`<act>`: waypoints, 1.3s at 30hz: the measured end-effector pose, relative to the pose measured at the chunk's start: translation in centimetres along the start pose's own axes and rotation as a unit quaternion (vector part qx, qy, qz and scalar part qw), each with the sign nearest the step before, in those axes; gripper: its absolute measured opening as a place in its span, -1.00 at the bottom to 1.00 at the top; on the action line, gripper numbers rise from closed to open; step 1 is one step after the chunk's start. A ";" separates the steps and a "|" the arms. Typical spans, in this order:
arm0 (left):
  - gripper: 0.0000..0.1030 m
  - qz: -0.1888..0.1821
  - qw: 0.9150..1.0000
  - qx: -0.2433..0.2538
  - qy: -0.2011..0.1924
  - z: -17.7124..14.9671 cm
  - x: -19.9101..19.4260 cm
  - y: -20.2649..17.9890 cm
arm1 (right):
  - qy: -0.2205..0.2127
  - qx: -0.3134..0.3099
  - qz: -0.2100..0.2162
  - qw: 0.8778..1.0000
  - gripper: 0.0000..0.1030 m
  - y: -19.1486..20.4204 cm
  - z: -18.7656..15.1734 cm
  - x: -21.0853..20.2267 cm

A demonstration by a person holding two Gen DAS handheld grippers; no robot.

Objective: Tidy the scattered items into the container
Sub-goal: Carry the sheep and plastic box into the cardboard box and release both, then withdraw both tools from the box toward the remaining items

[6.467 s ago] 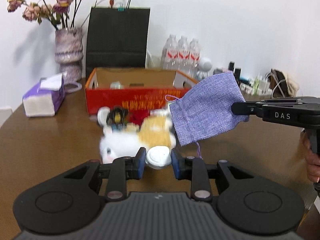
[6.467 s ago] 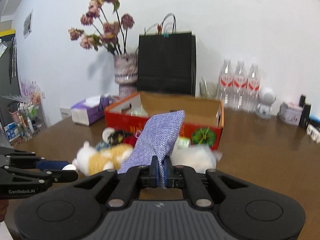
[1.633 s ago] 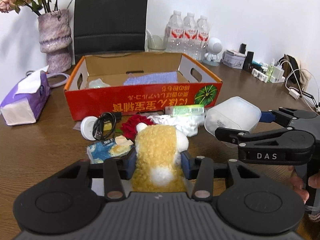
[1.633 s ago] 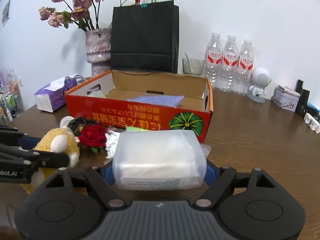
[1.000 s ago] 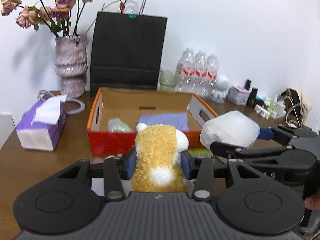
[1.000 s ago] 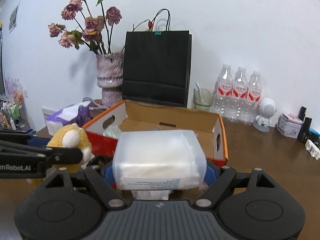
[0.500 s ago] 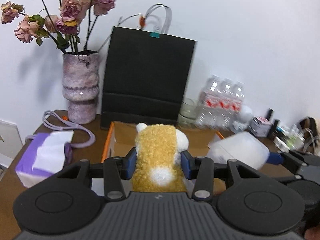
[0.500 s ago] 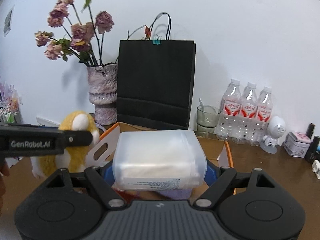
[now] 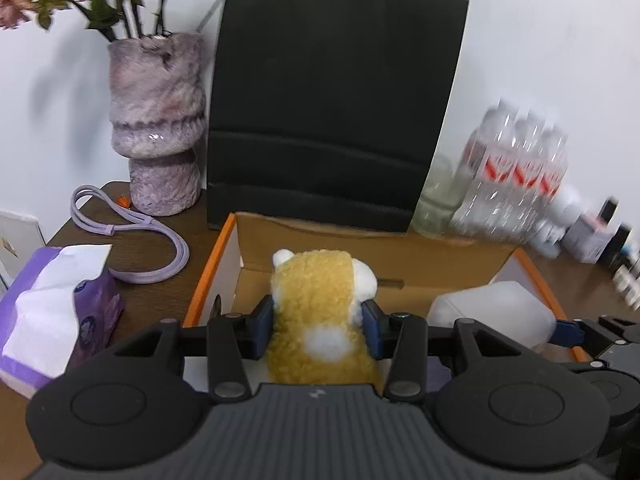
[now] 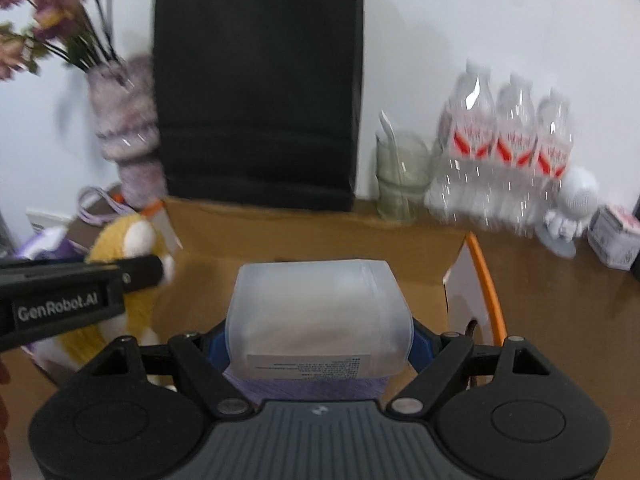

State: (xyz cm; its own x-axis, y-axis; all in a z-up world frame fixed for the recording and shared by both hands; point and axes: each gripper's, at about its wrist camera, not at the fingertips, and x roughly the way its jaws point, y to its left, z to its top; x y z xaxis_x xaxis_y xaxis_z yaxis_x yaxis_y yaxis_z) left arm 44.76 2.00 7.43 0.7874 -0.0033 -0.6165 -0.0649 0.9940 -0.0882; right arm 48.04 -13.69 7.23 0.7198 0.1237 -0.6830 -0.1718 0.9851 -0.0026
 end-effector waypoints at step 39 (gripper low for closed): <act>1.00 -0.007 0.998 -0.006 -0.055 -3.5 -12.0 2.1 | 0.002 -0.004 0.042 0.999 1.00 -2.9 -4.4 -10.1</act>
State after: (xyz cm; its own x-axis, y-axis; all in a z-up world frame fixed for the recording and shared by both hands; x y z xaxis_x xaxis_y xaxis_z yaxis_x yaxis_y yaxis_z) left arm 33.02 3.71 11.92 0.8511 -0.0044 -0.5250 -0.0602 0.9926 -0.1059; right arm 38.32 -18.27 10.92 0.6999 0.2048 -0.6843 -0.2359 0.9705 0.0492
